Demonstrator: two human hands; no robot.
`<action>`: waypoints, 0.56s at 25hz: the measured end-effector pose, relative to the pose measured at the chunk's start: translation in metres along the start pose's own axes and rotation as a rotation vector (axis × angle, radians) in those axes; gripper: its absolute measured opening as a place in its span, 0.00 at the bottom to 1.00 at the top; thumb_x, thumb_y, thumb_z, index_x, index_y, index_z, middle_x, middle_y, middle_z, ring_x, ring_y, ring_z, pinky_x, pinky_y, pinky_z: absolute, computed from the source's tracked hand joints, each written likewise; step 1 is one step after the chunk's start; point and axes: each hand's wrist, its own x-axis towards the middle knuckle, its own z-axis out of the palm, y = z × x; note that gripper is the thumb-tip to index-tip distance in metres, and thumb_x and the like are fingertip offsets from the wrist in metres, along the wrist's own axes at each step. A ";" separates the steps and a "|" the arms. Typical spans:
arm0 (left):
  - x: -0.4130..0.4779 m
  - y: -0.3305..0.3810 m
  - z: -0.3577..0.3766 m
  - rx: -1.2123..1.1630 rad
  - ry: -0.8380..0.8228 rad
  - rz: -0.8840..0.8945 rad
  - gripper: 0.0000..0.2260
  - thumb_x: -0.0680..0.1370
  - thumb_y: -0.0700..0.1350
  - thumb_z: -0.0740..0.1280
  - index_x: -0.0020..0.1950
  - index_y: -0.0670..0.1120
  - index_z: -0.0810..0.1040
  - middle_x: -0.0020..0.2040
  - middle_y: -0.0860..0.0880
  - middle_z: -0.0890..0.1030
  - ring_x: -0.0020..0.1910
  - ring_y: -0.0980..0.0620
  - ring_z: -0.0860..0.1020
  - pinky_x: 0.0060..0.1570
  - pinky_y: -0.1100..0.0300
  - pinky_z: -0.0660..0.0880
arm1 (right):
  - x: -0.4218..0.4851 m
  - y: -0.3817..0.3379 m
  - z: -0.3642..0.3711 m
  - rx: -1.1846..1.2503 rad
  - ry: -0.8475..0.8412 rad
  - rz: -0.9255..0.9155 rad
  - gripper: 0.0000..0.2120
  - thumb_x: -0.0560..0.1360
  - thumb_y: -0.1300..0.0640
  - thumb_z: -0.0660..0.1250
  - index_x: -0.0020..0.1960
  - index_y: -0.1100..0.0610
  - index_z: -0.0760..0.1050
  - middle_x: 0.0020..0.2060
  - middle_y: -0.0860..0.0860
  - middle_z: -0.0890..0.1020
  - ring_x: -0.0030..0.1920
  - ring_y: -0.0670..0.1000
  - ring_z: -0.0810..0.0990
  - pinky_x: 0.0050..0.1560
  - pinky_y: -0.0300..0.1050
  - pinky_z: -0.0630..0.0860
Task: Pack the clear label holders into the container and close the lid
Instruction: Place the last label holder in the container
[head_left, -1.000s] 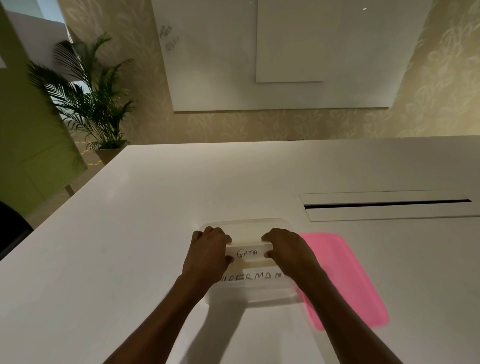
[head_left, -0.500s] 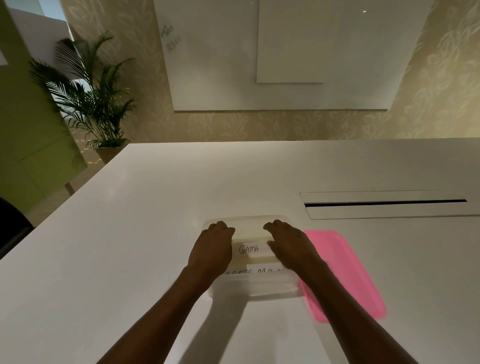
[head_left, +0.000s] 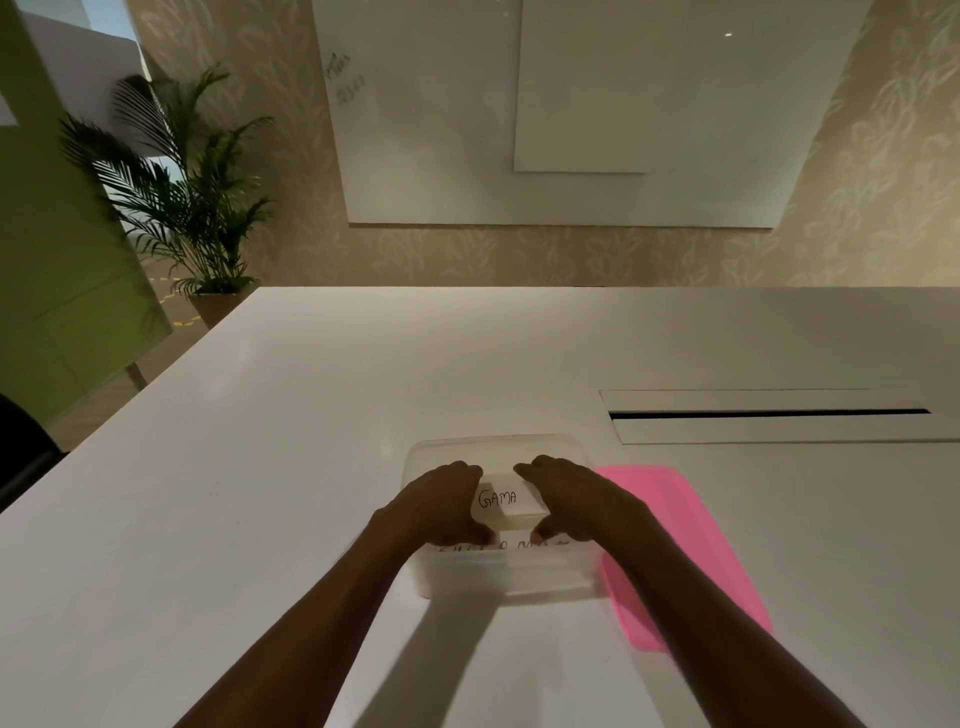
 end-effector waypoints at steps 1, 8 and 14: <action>0.001 0.000 0.003 0.020 0.015 -0.003 0.33 0.71 0.60 0.76 0.69 0.44 0.71 0.64 0.45 0.77 0.60 0.46 0.77 0.56 0.54 0.74 | 0.000 0.002 0.000 0.019 -0.004 -0.011 0.41 0.71 0.54 0.80 0.77 0.61 0.64 0.71 0.58 0.73 0.69 0.60 0.73 0.69 0.56 0.72; -0.009 -0.001 0.007 -0.150 0.208 0.040 0.41 0.76 0.63 0.71 0.82 0.45 0.60 0.76 0.46 0.71 0.74 0.46 0.70 0.72 0.52 0.67 | -0.014 0.012 0.001 0.099 0.282 -0.101 0.44 0.77 0.41 0.72 0.83 0.56 0.55 0.81 0.54 0.63 0.81 0.54 0.60 0.79 0.47 0.55; -0.021 0.006 0.016 -0.074 0.502 -0.174 0.30 0.84 0.52 0.59 0.83 0.42 0.57 0.83 0.44 0.58 0.83 0.45 0.55 0.81 0.49 0.53 | -0.018 0.012 0.020 0.305 0.407 0.216 0.40 0.82 0.38 0.60 0.83 0.60 0.50 0.83 0.59 0.54 0.83 0.58 0.53 0.81 0.54 0.55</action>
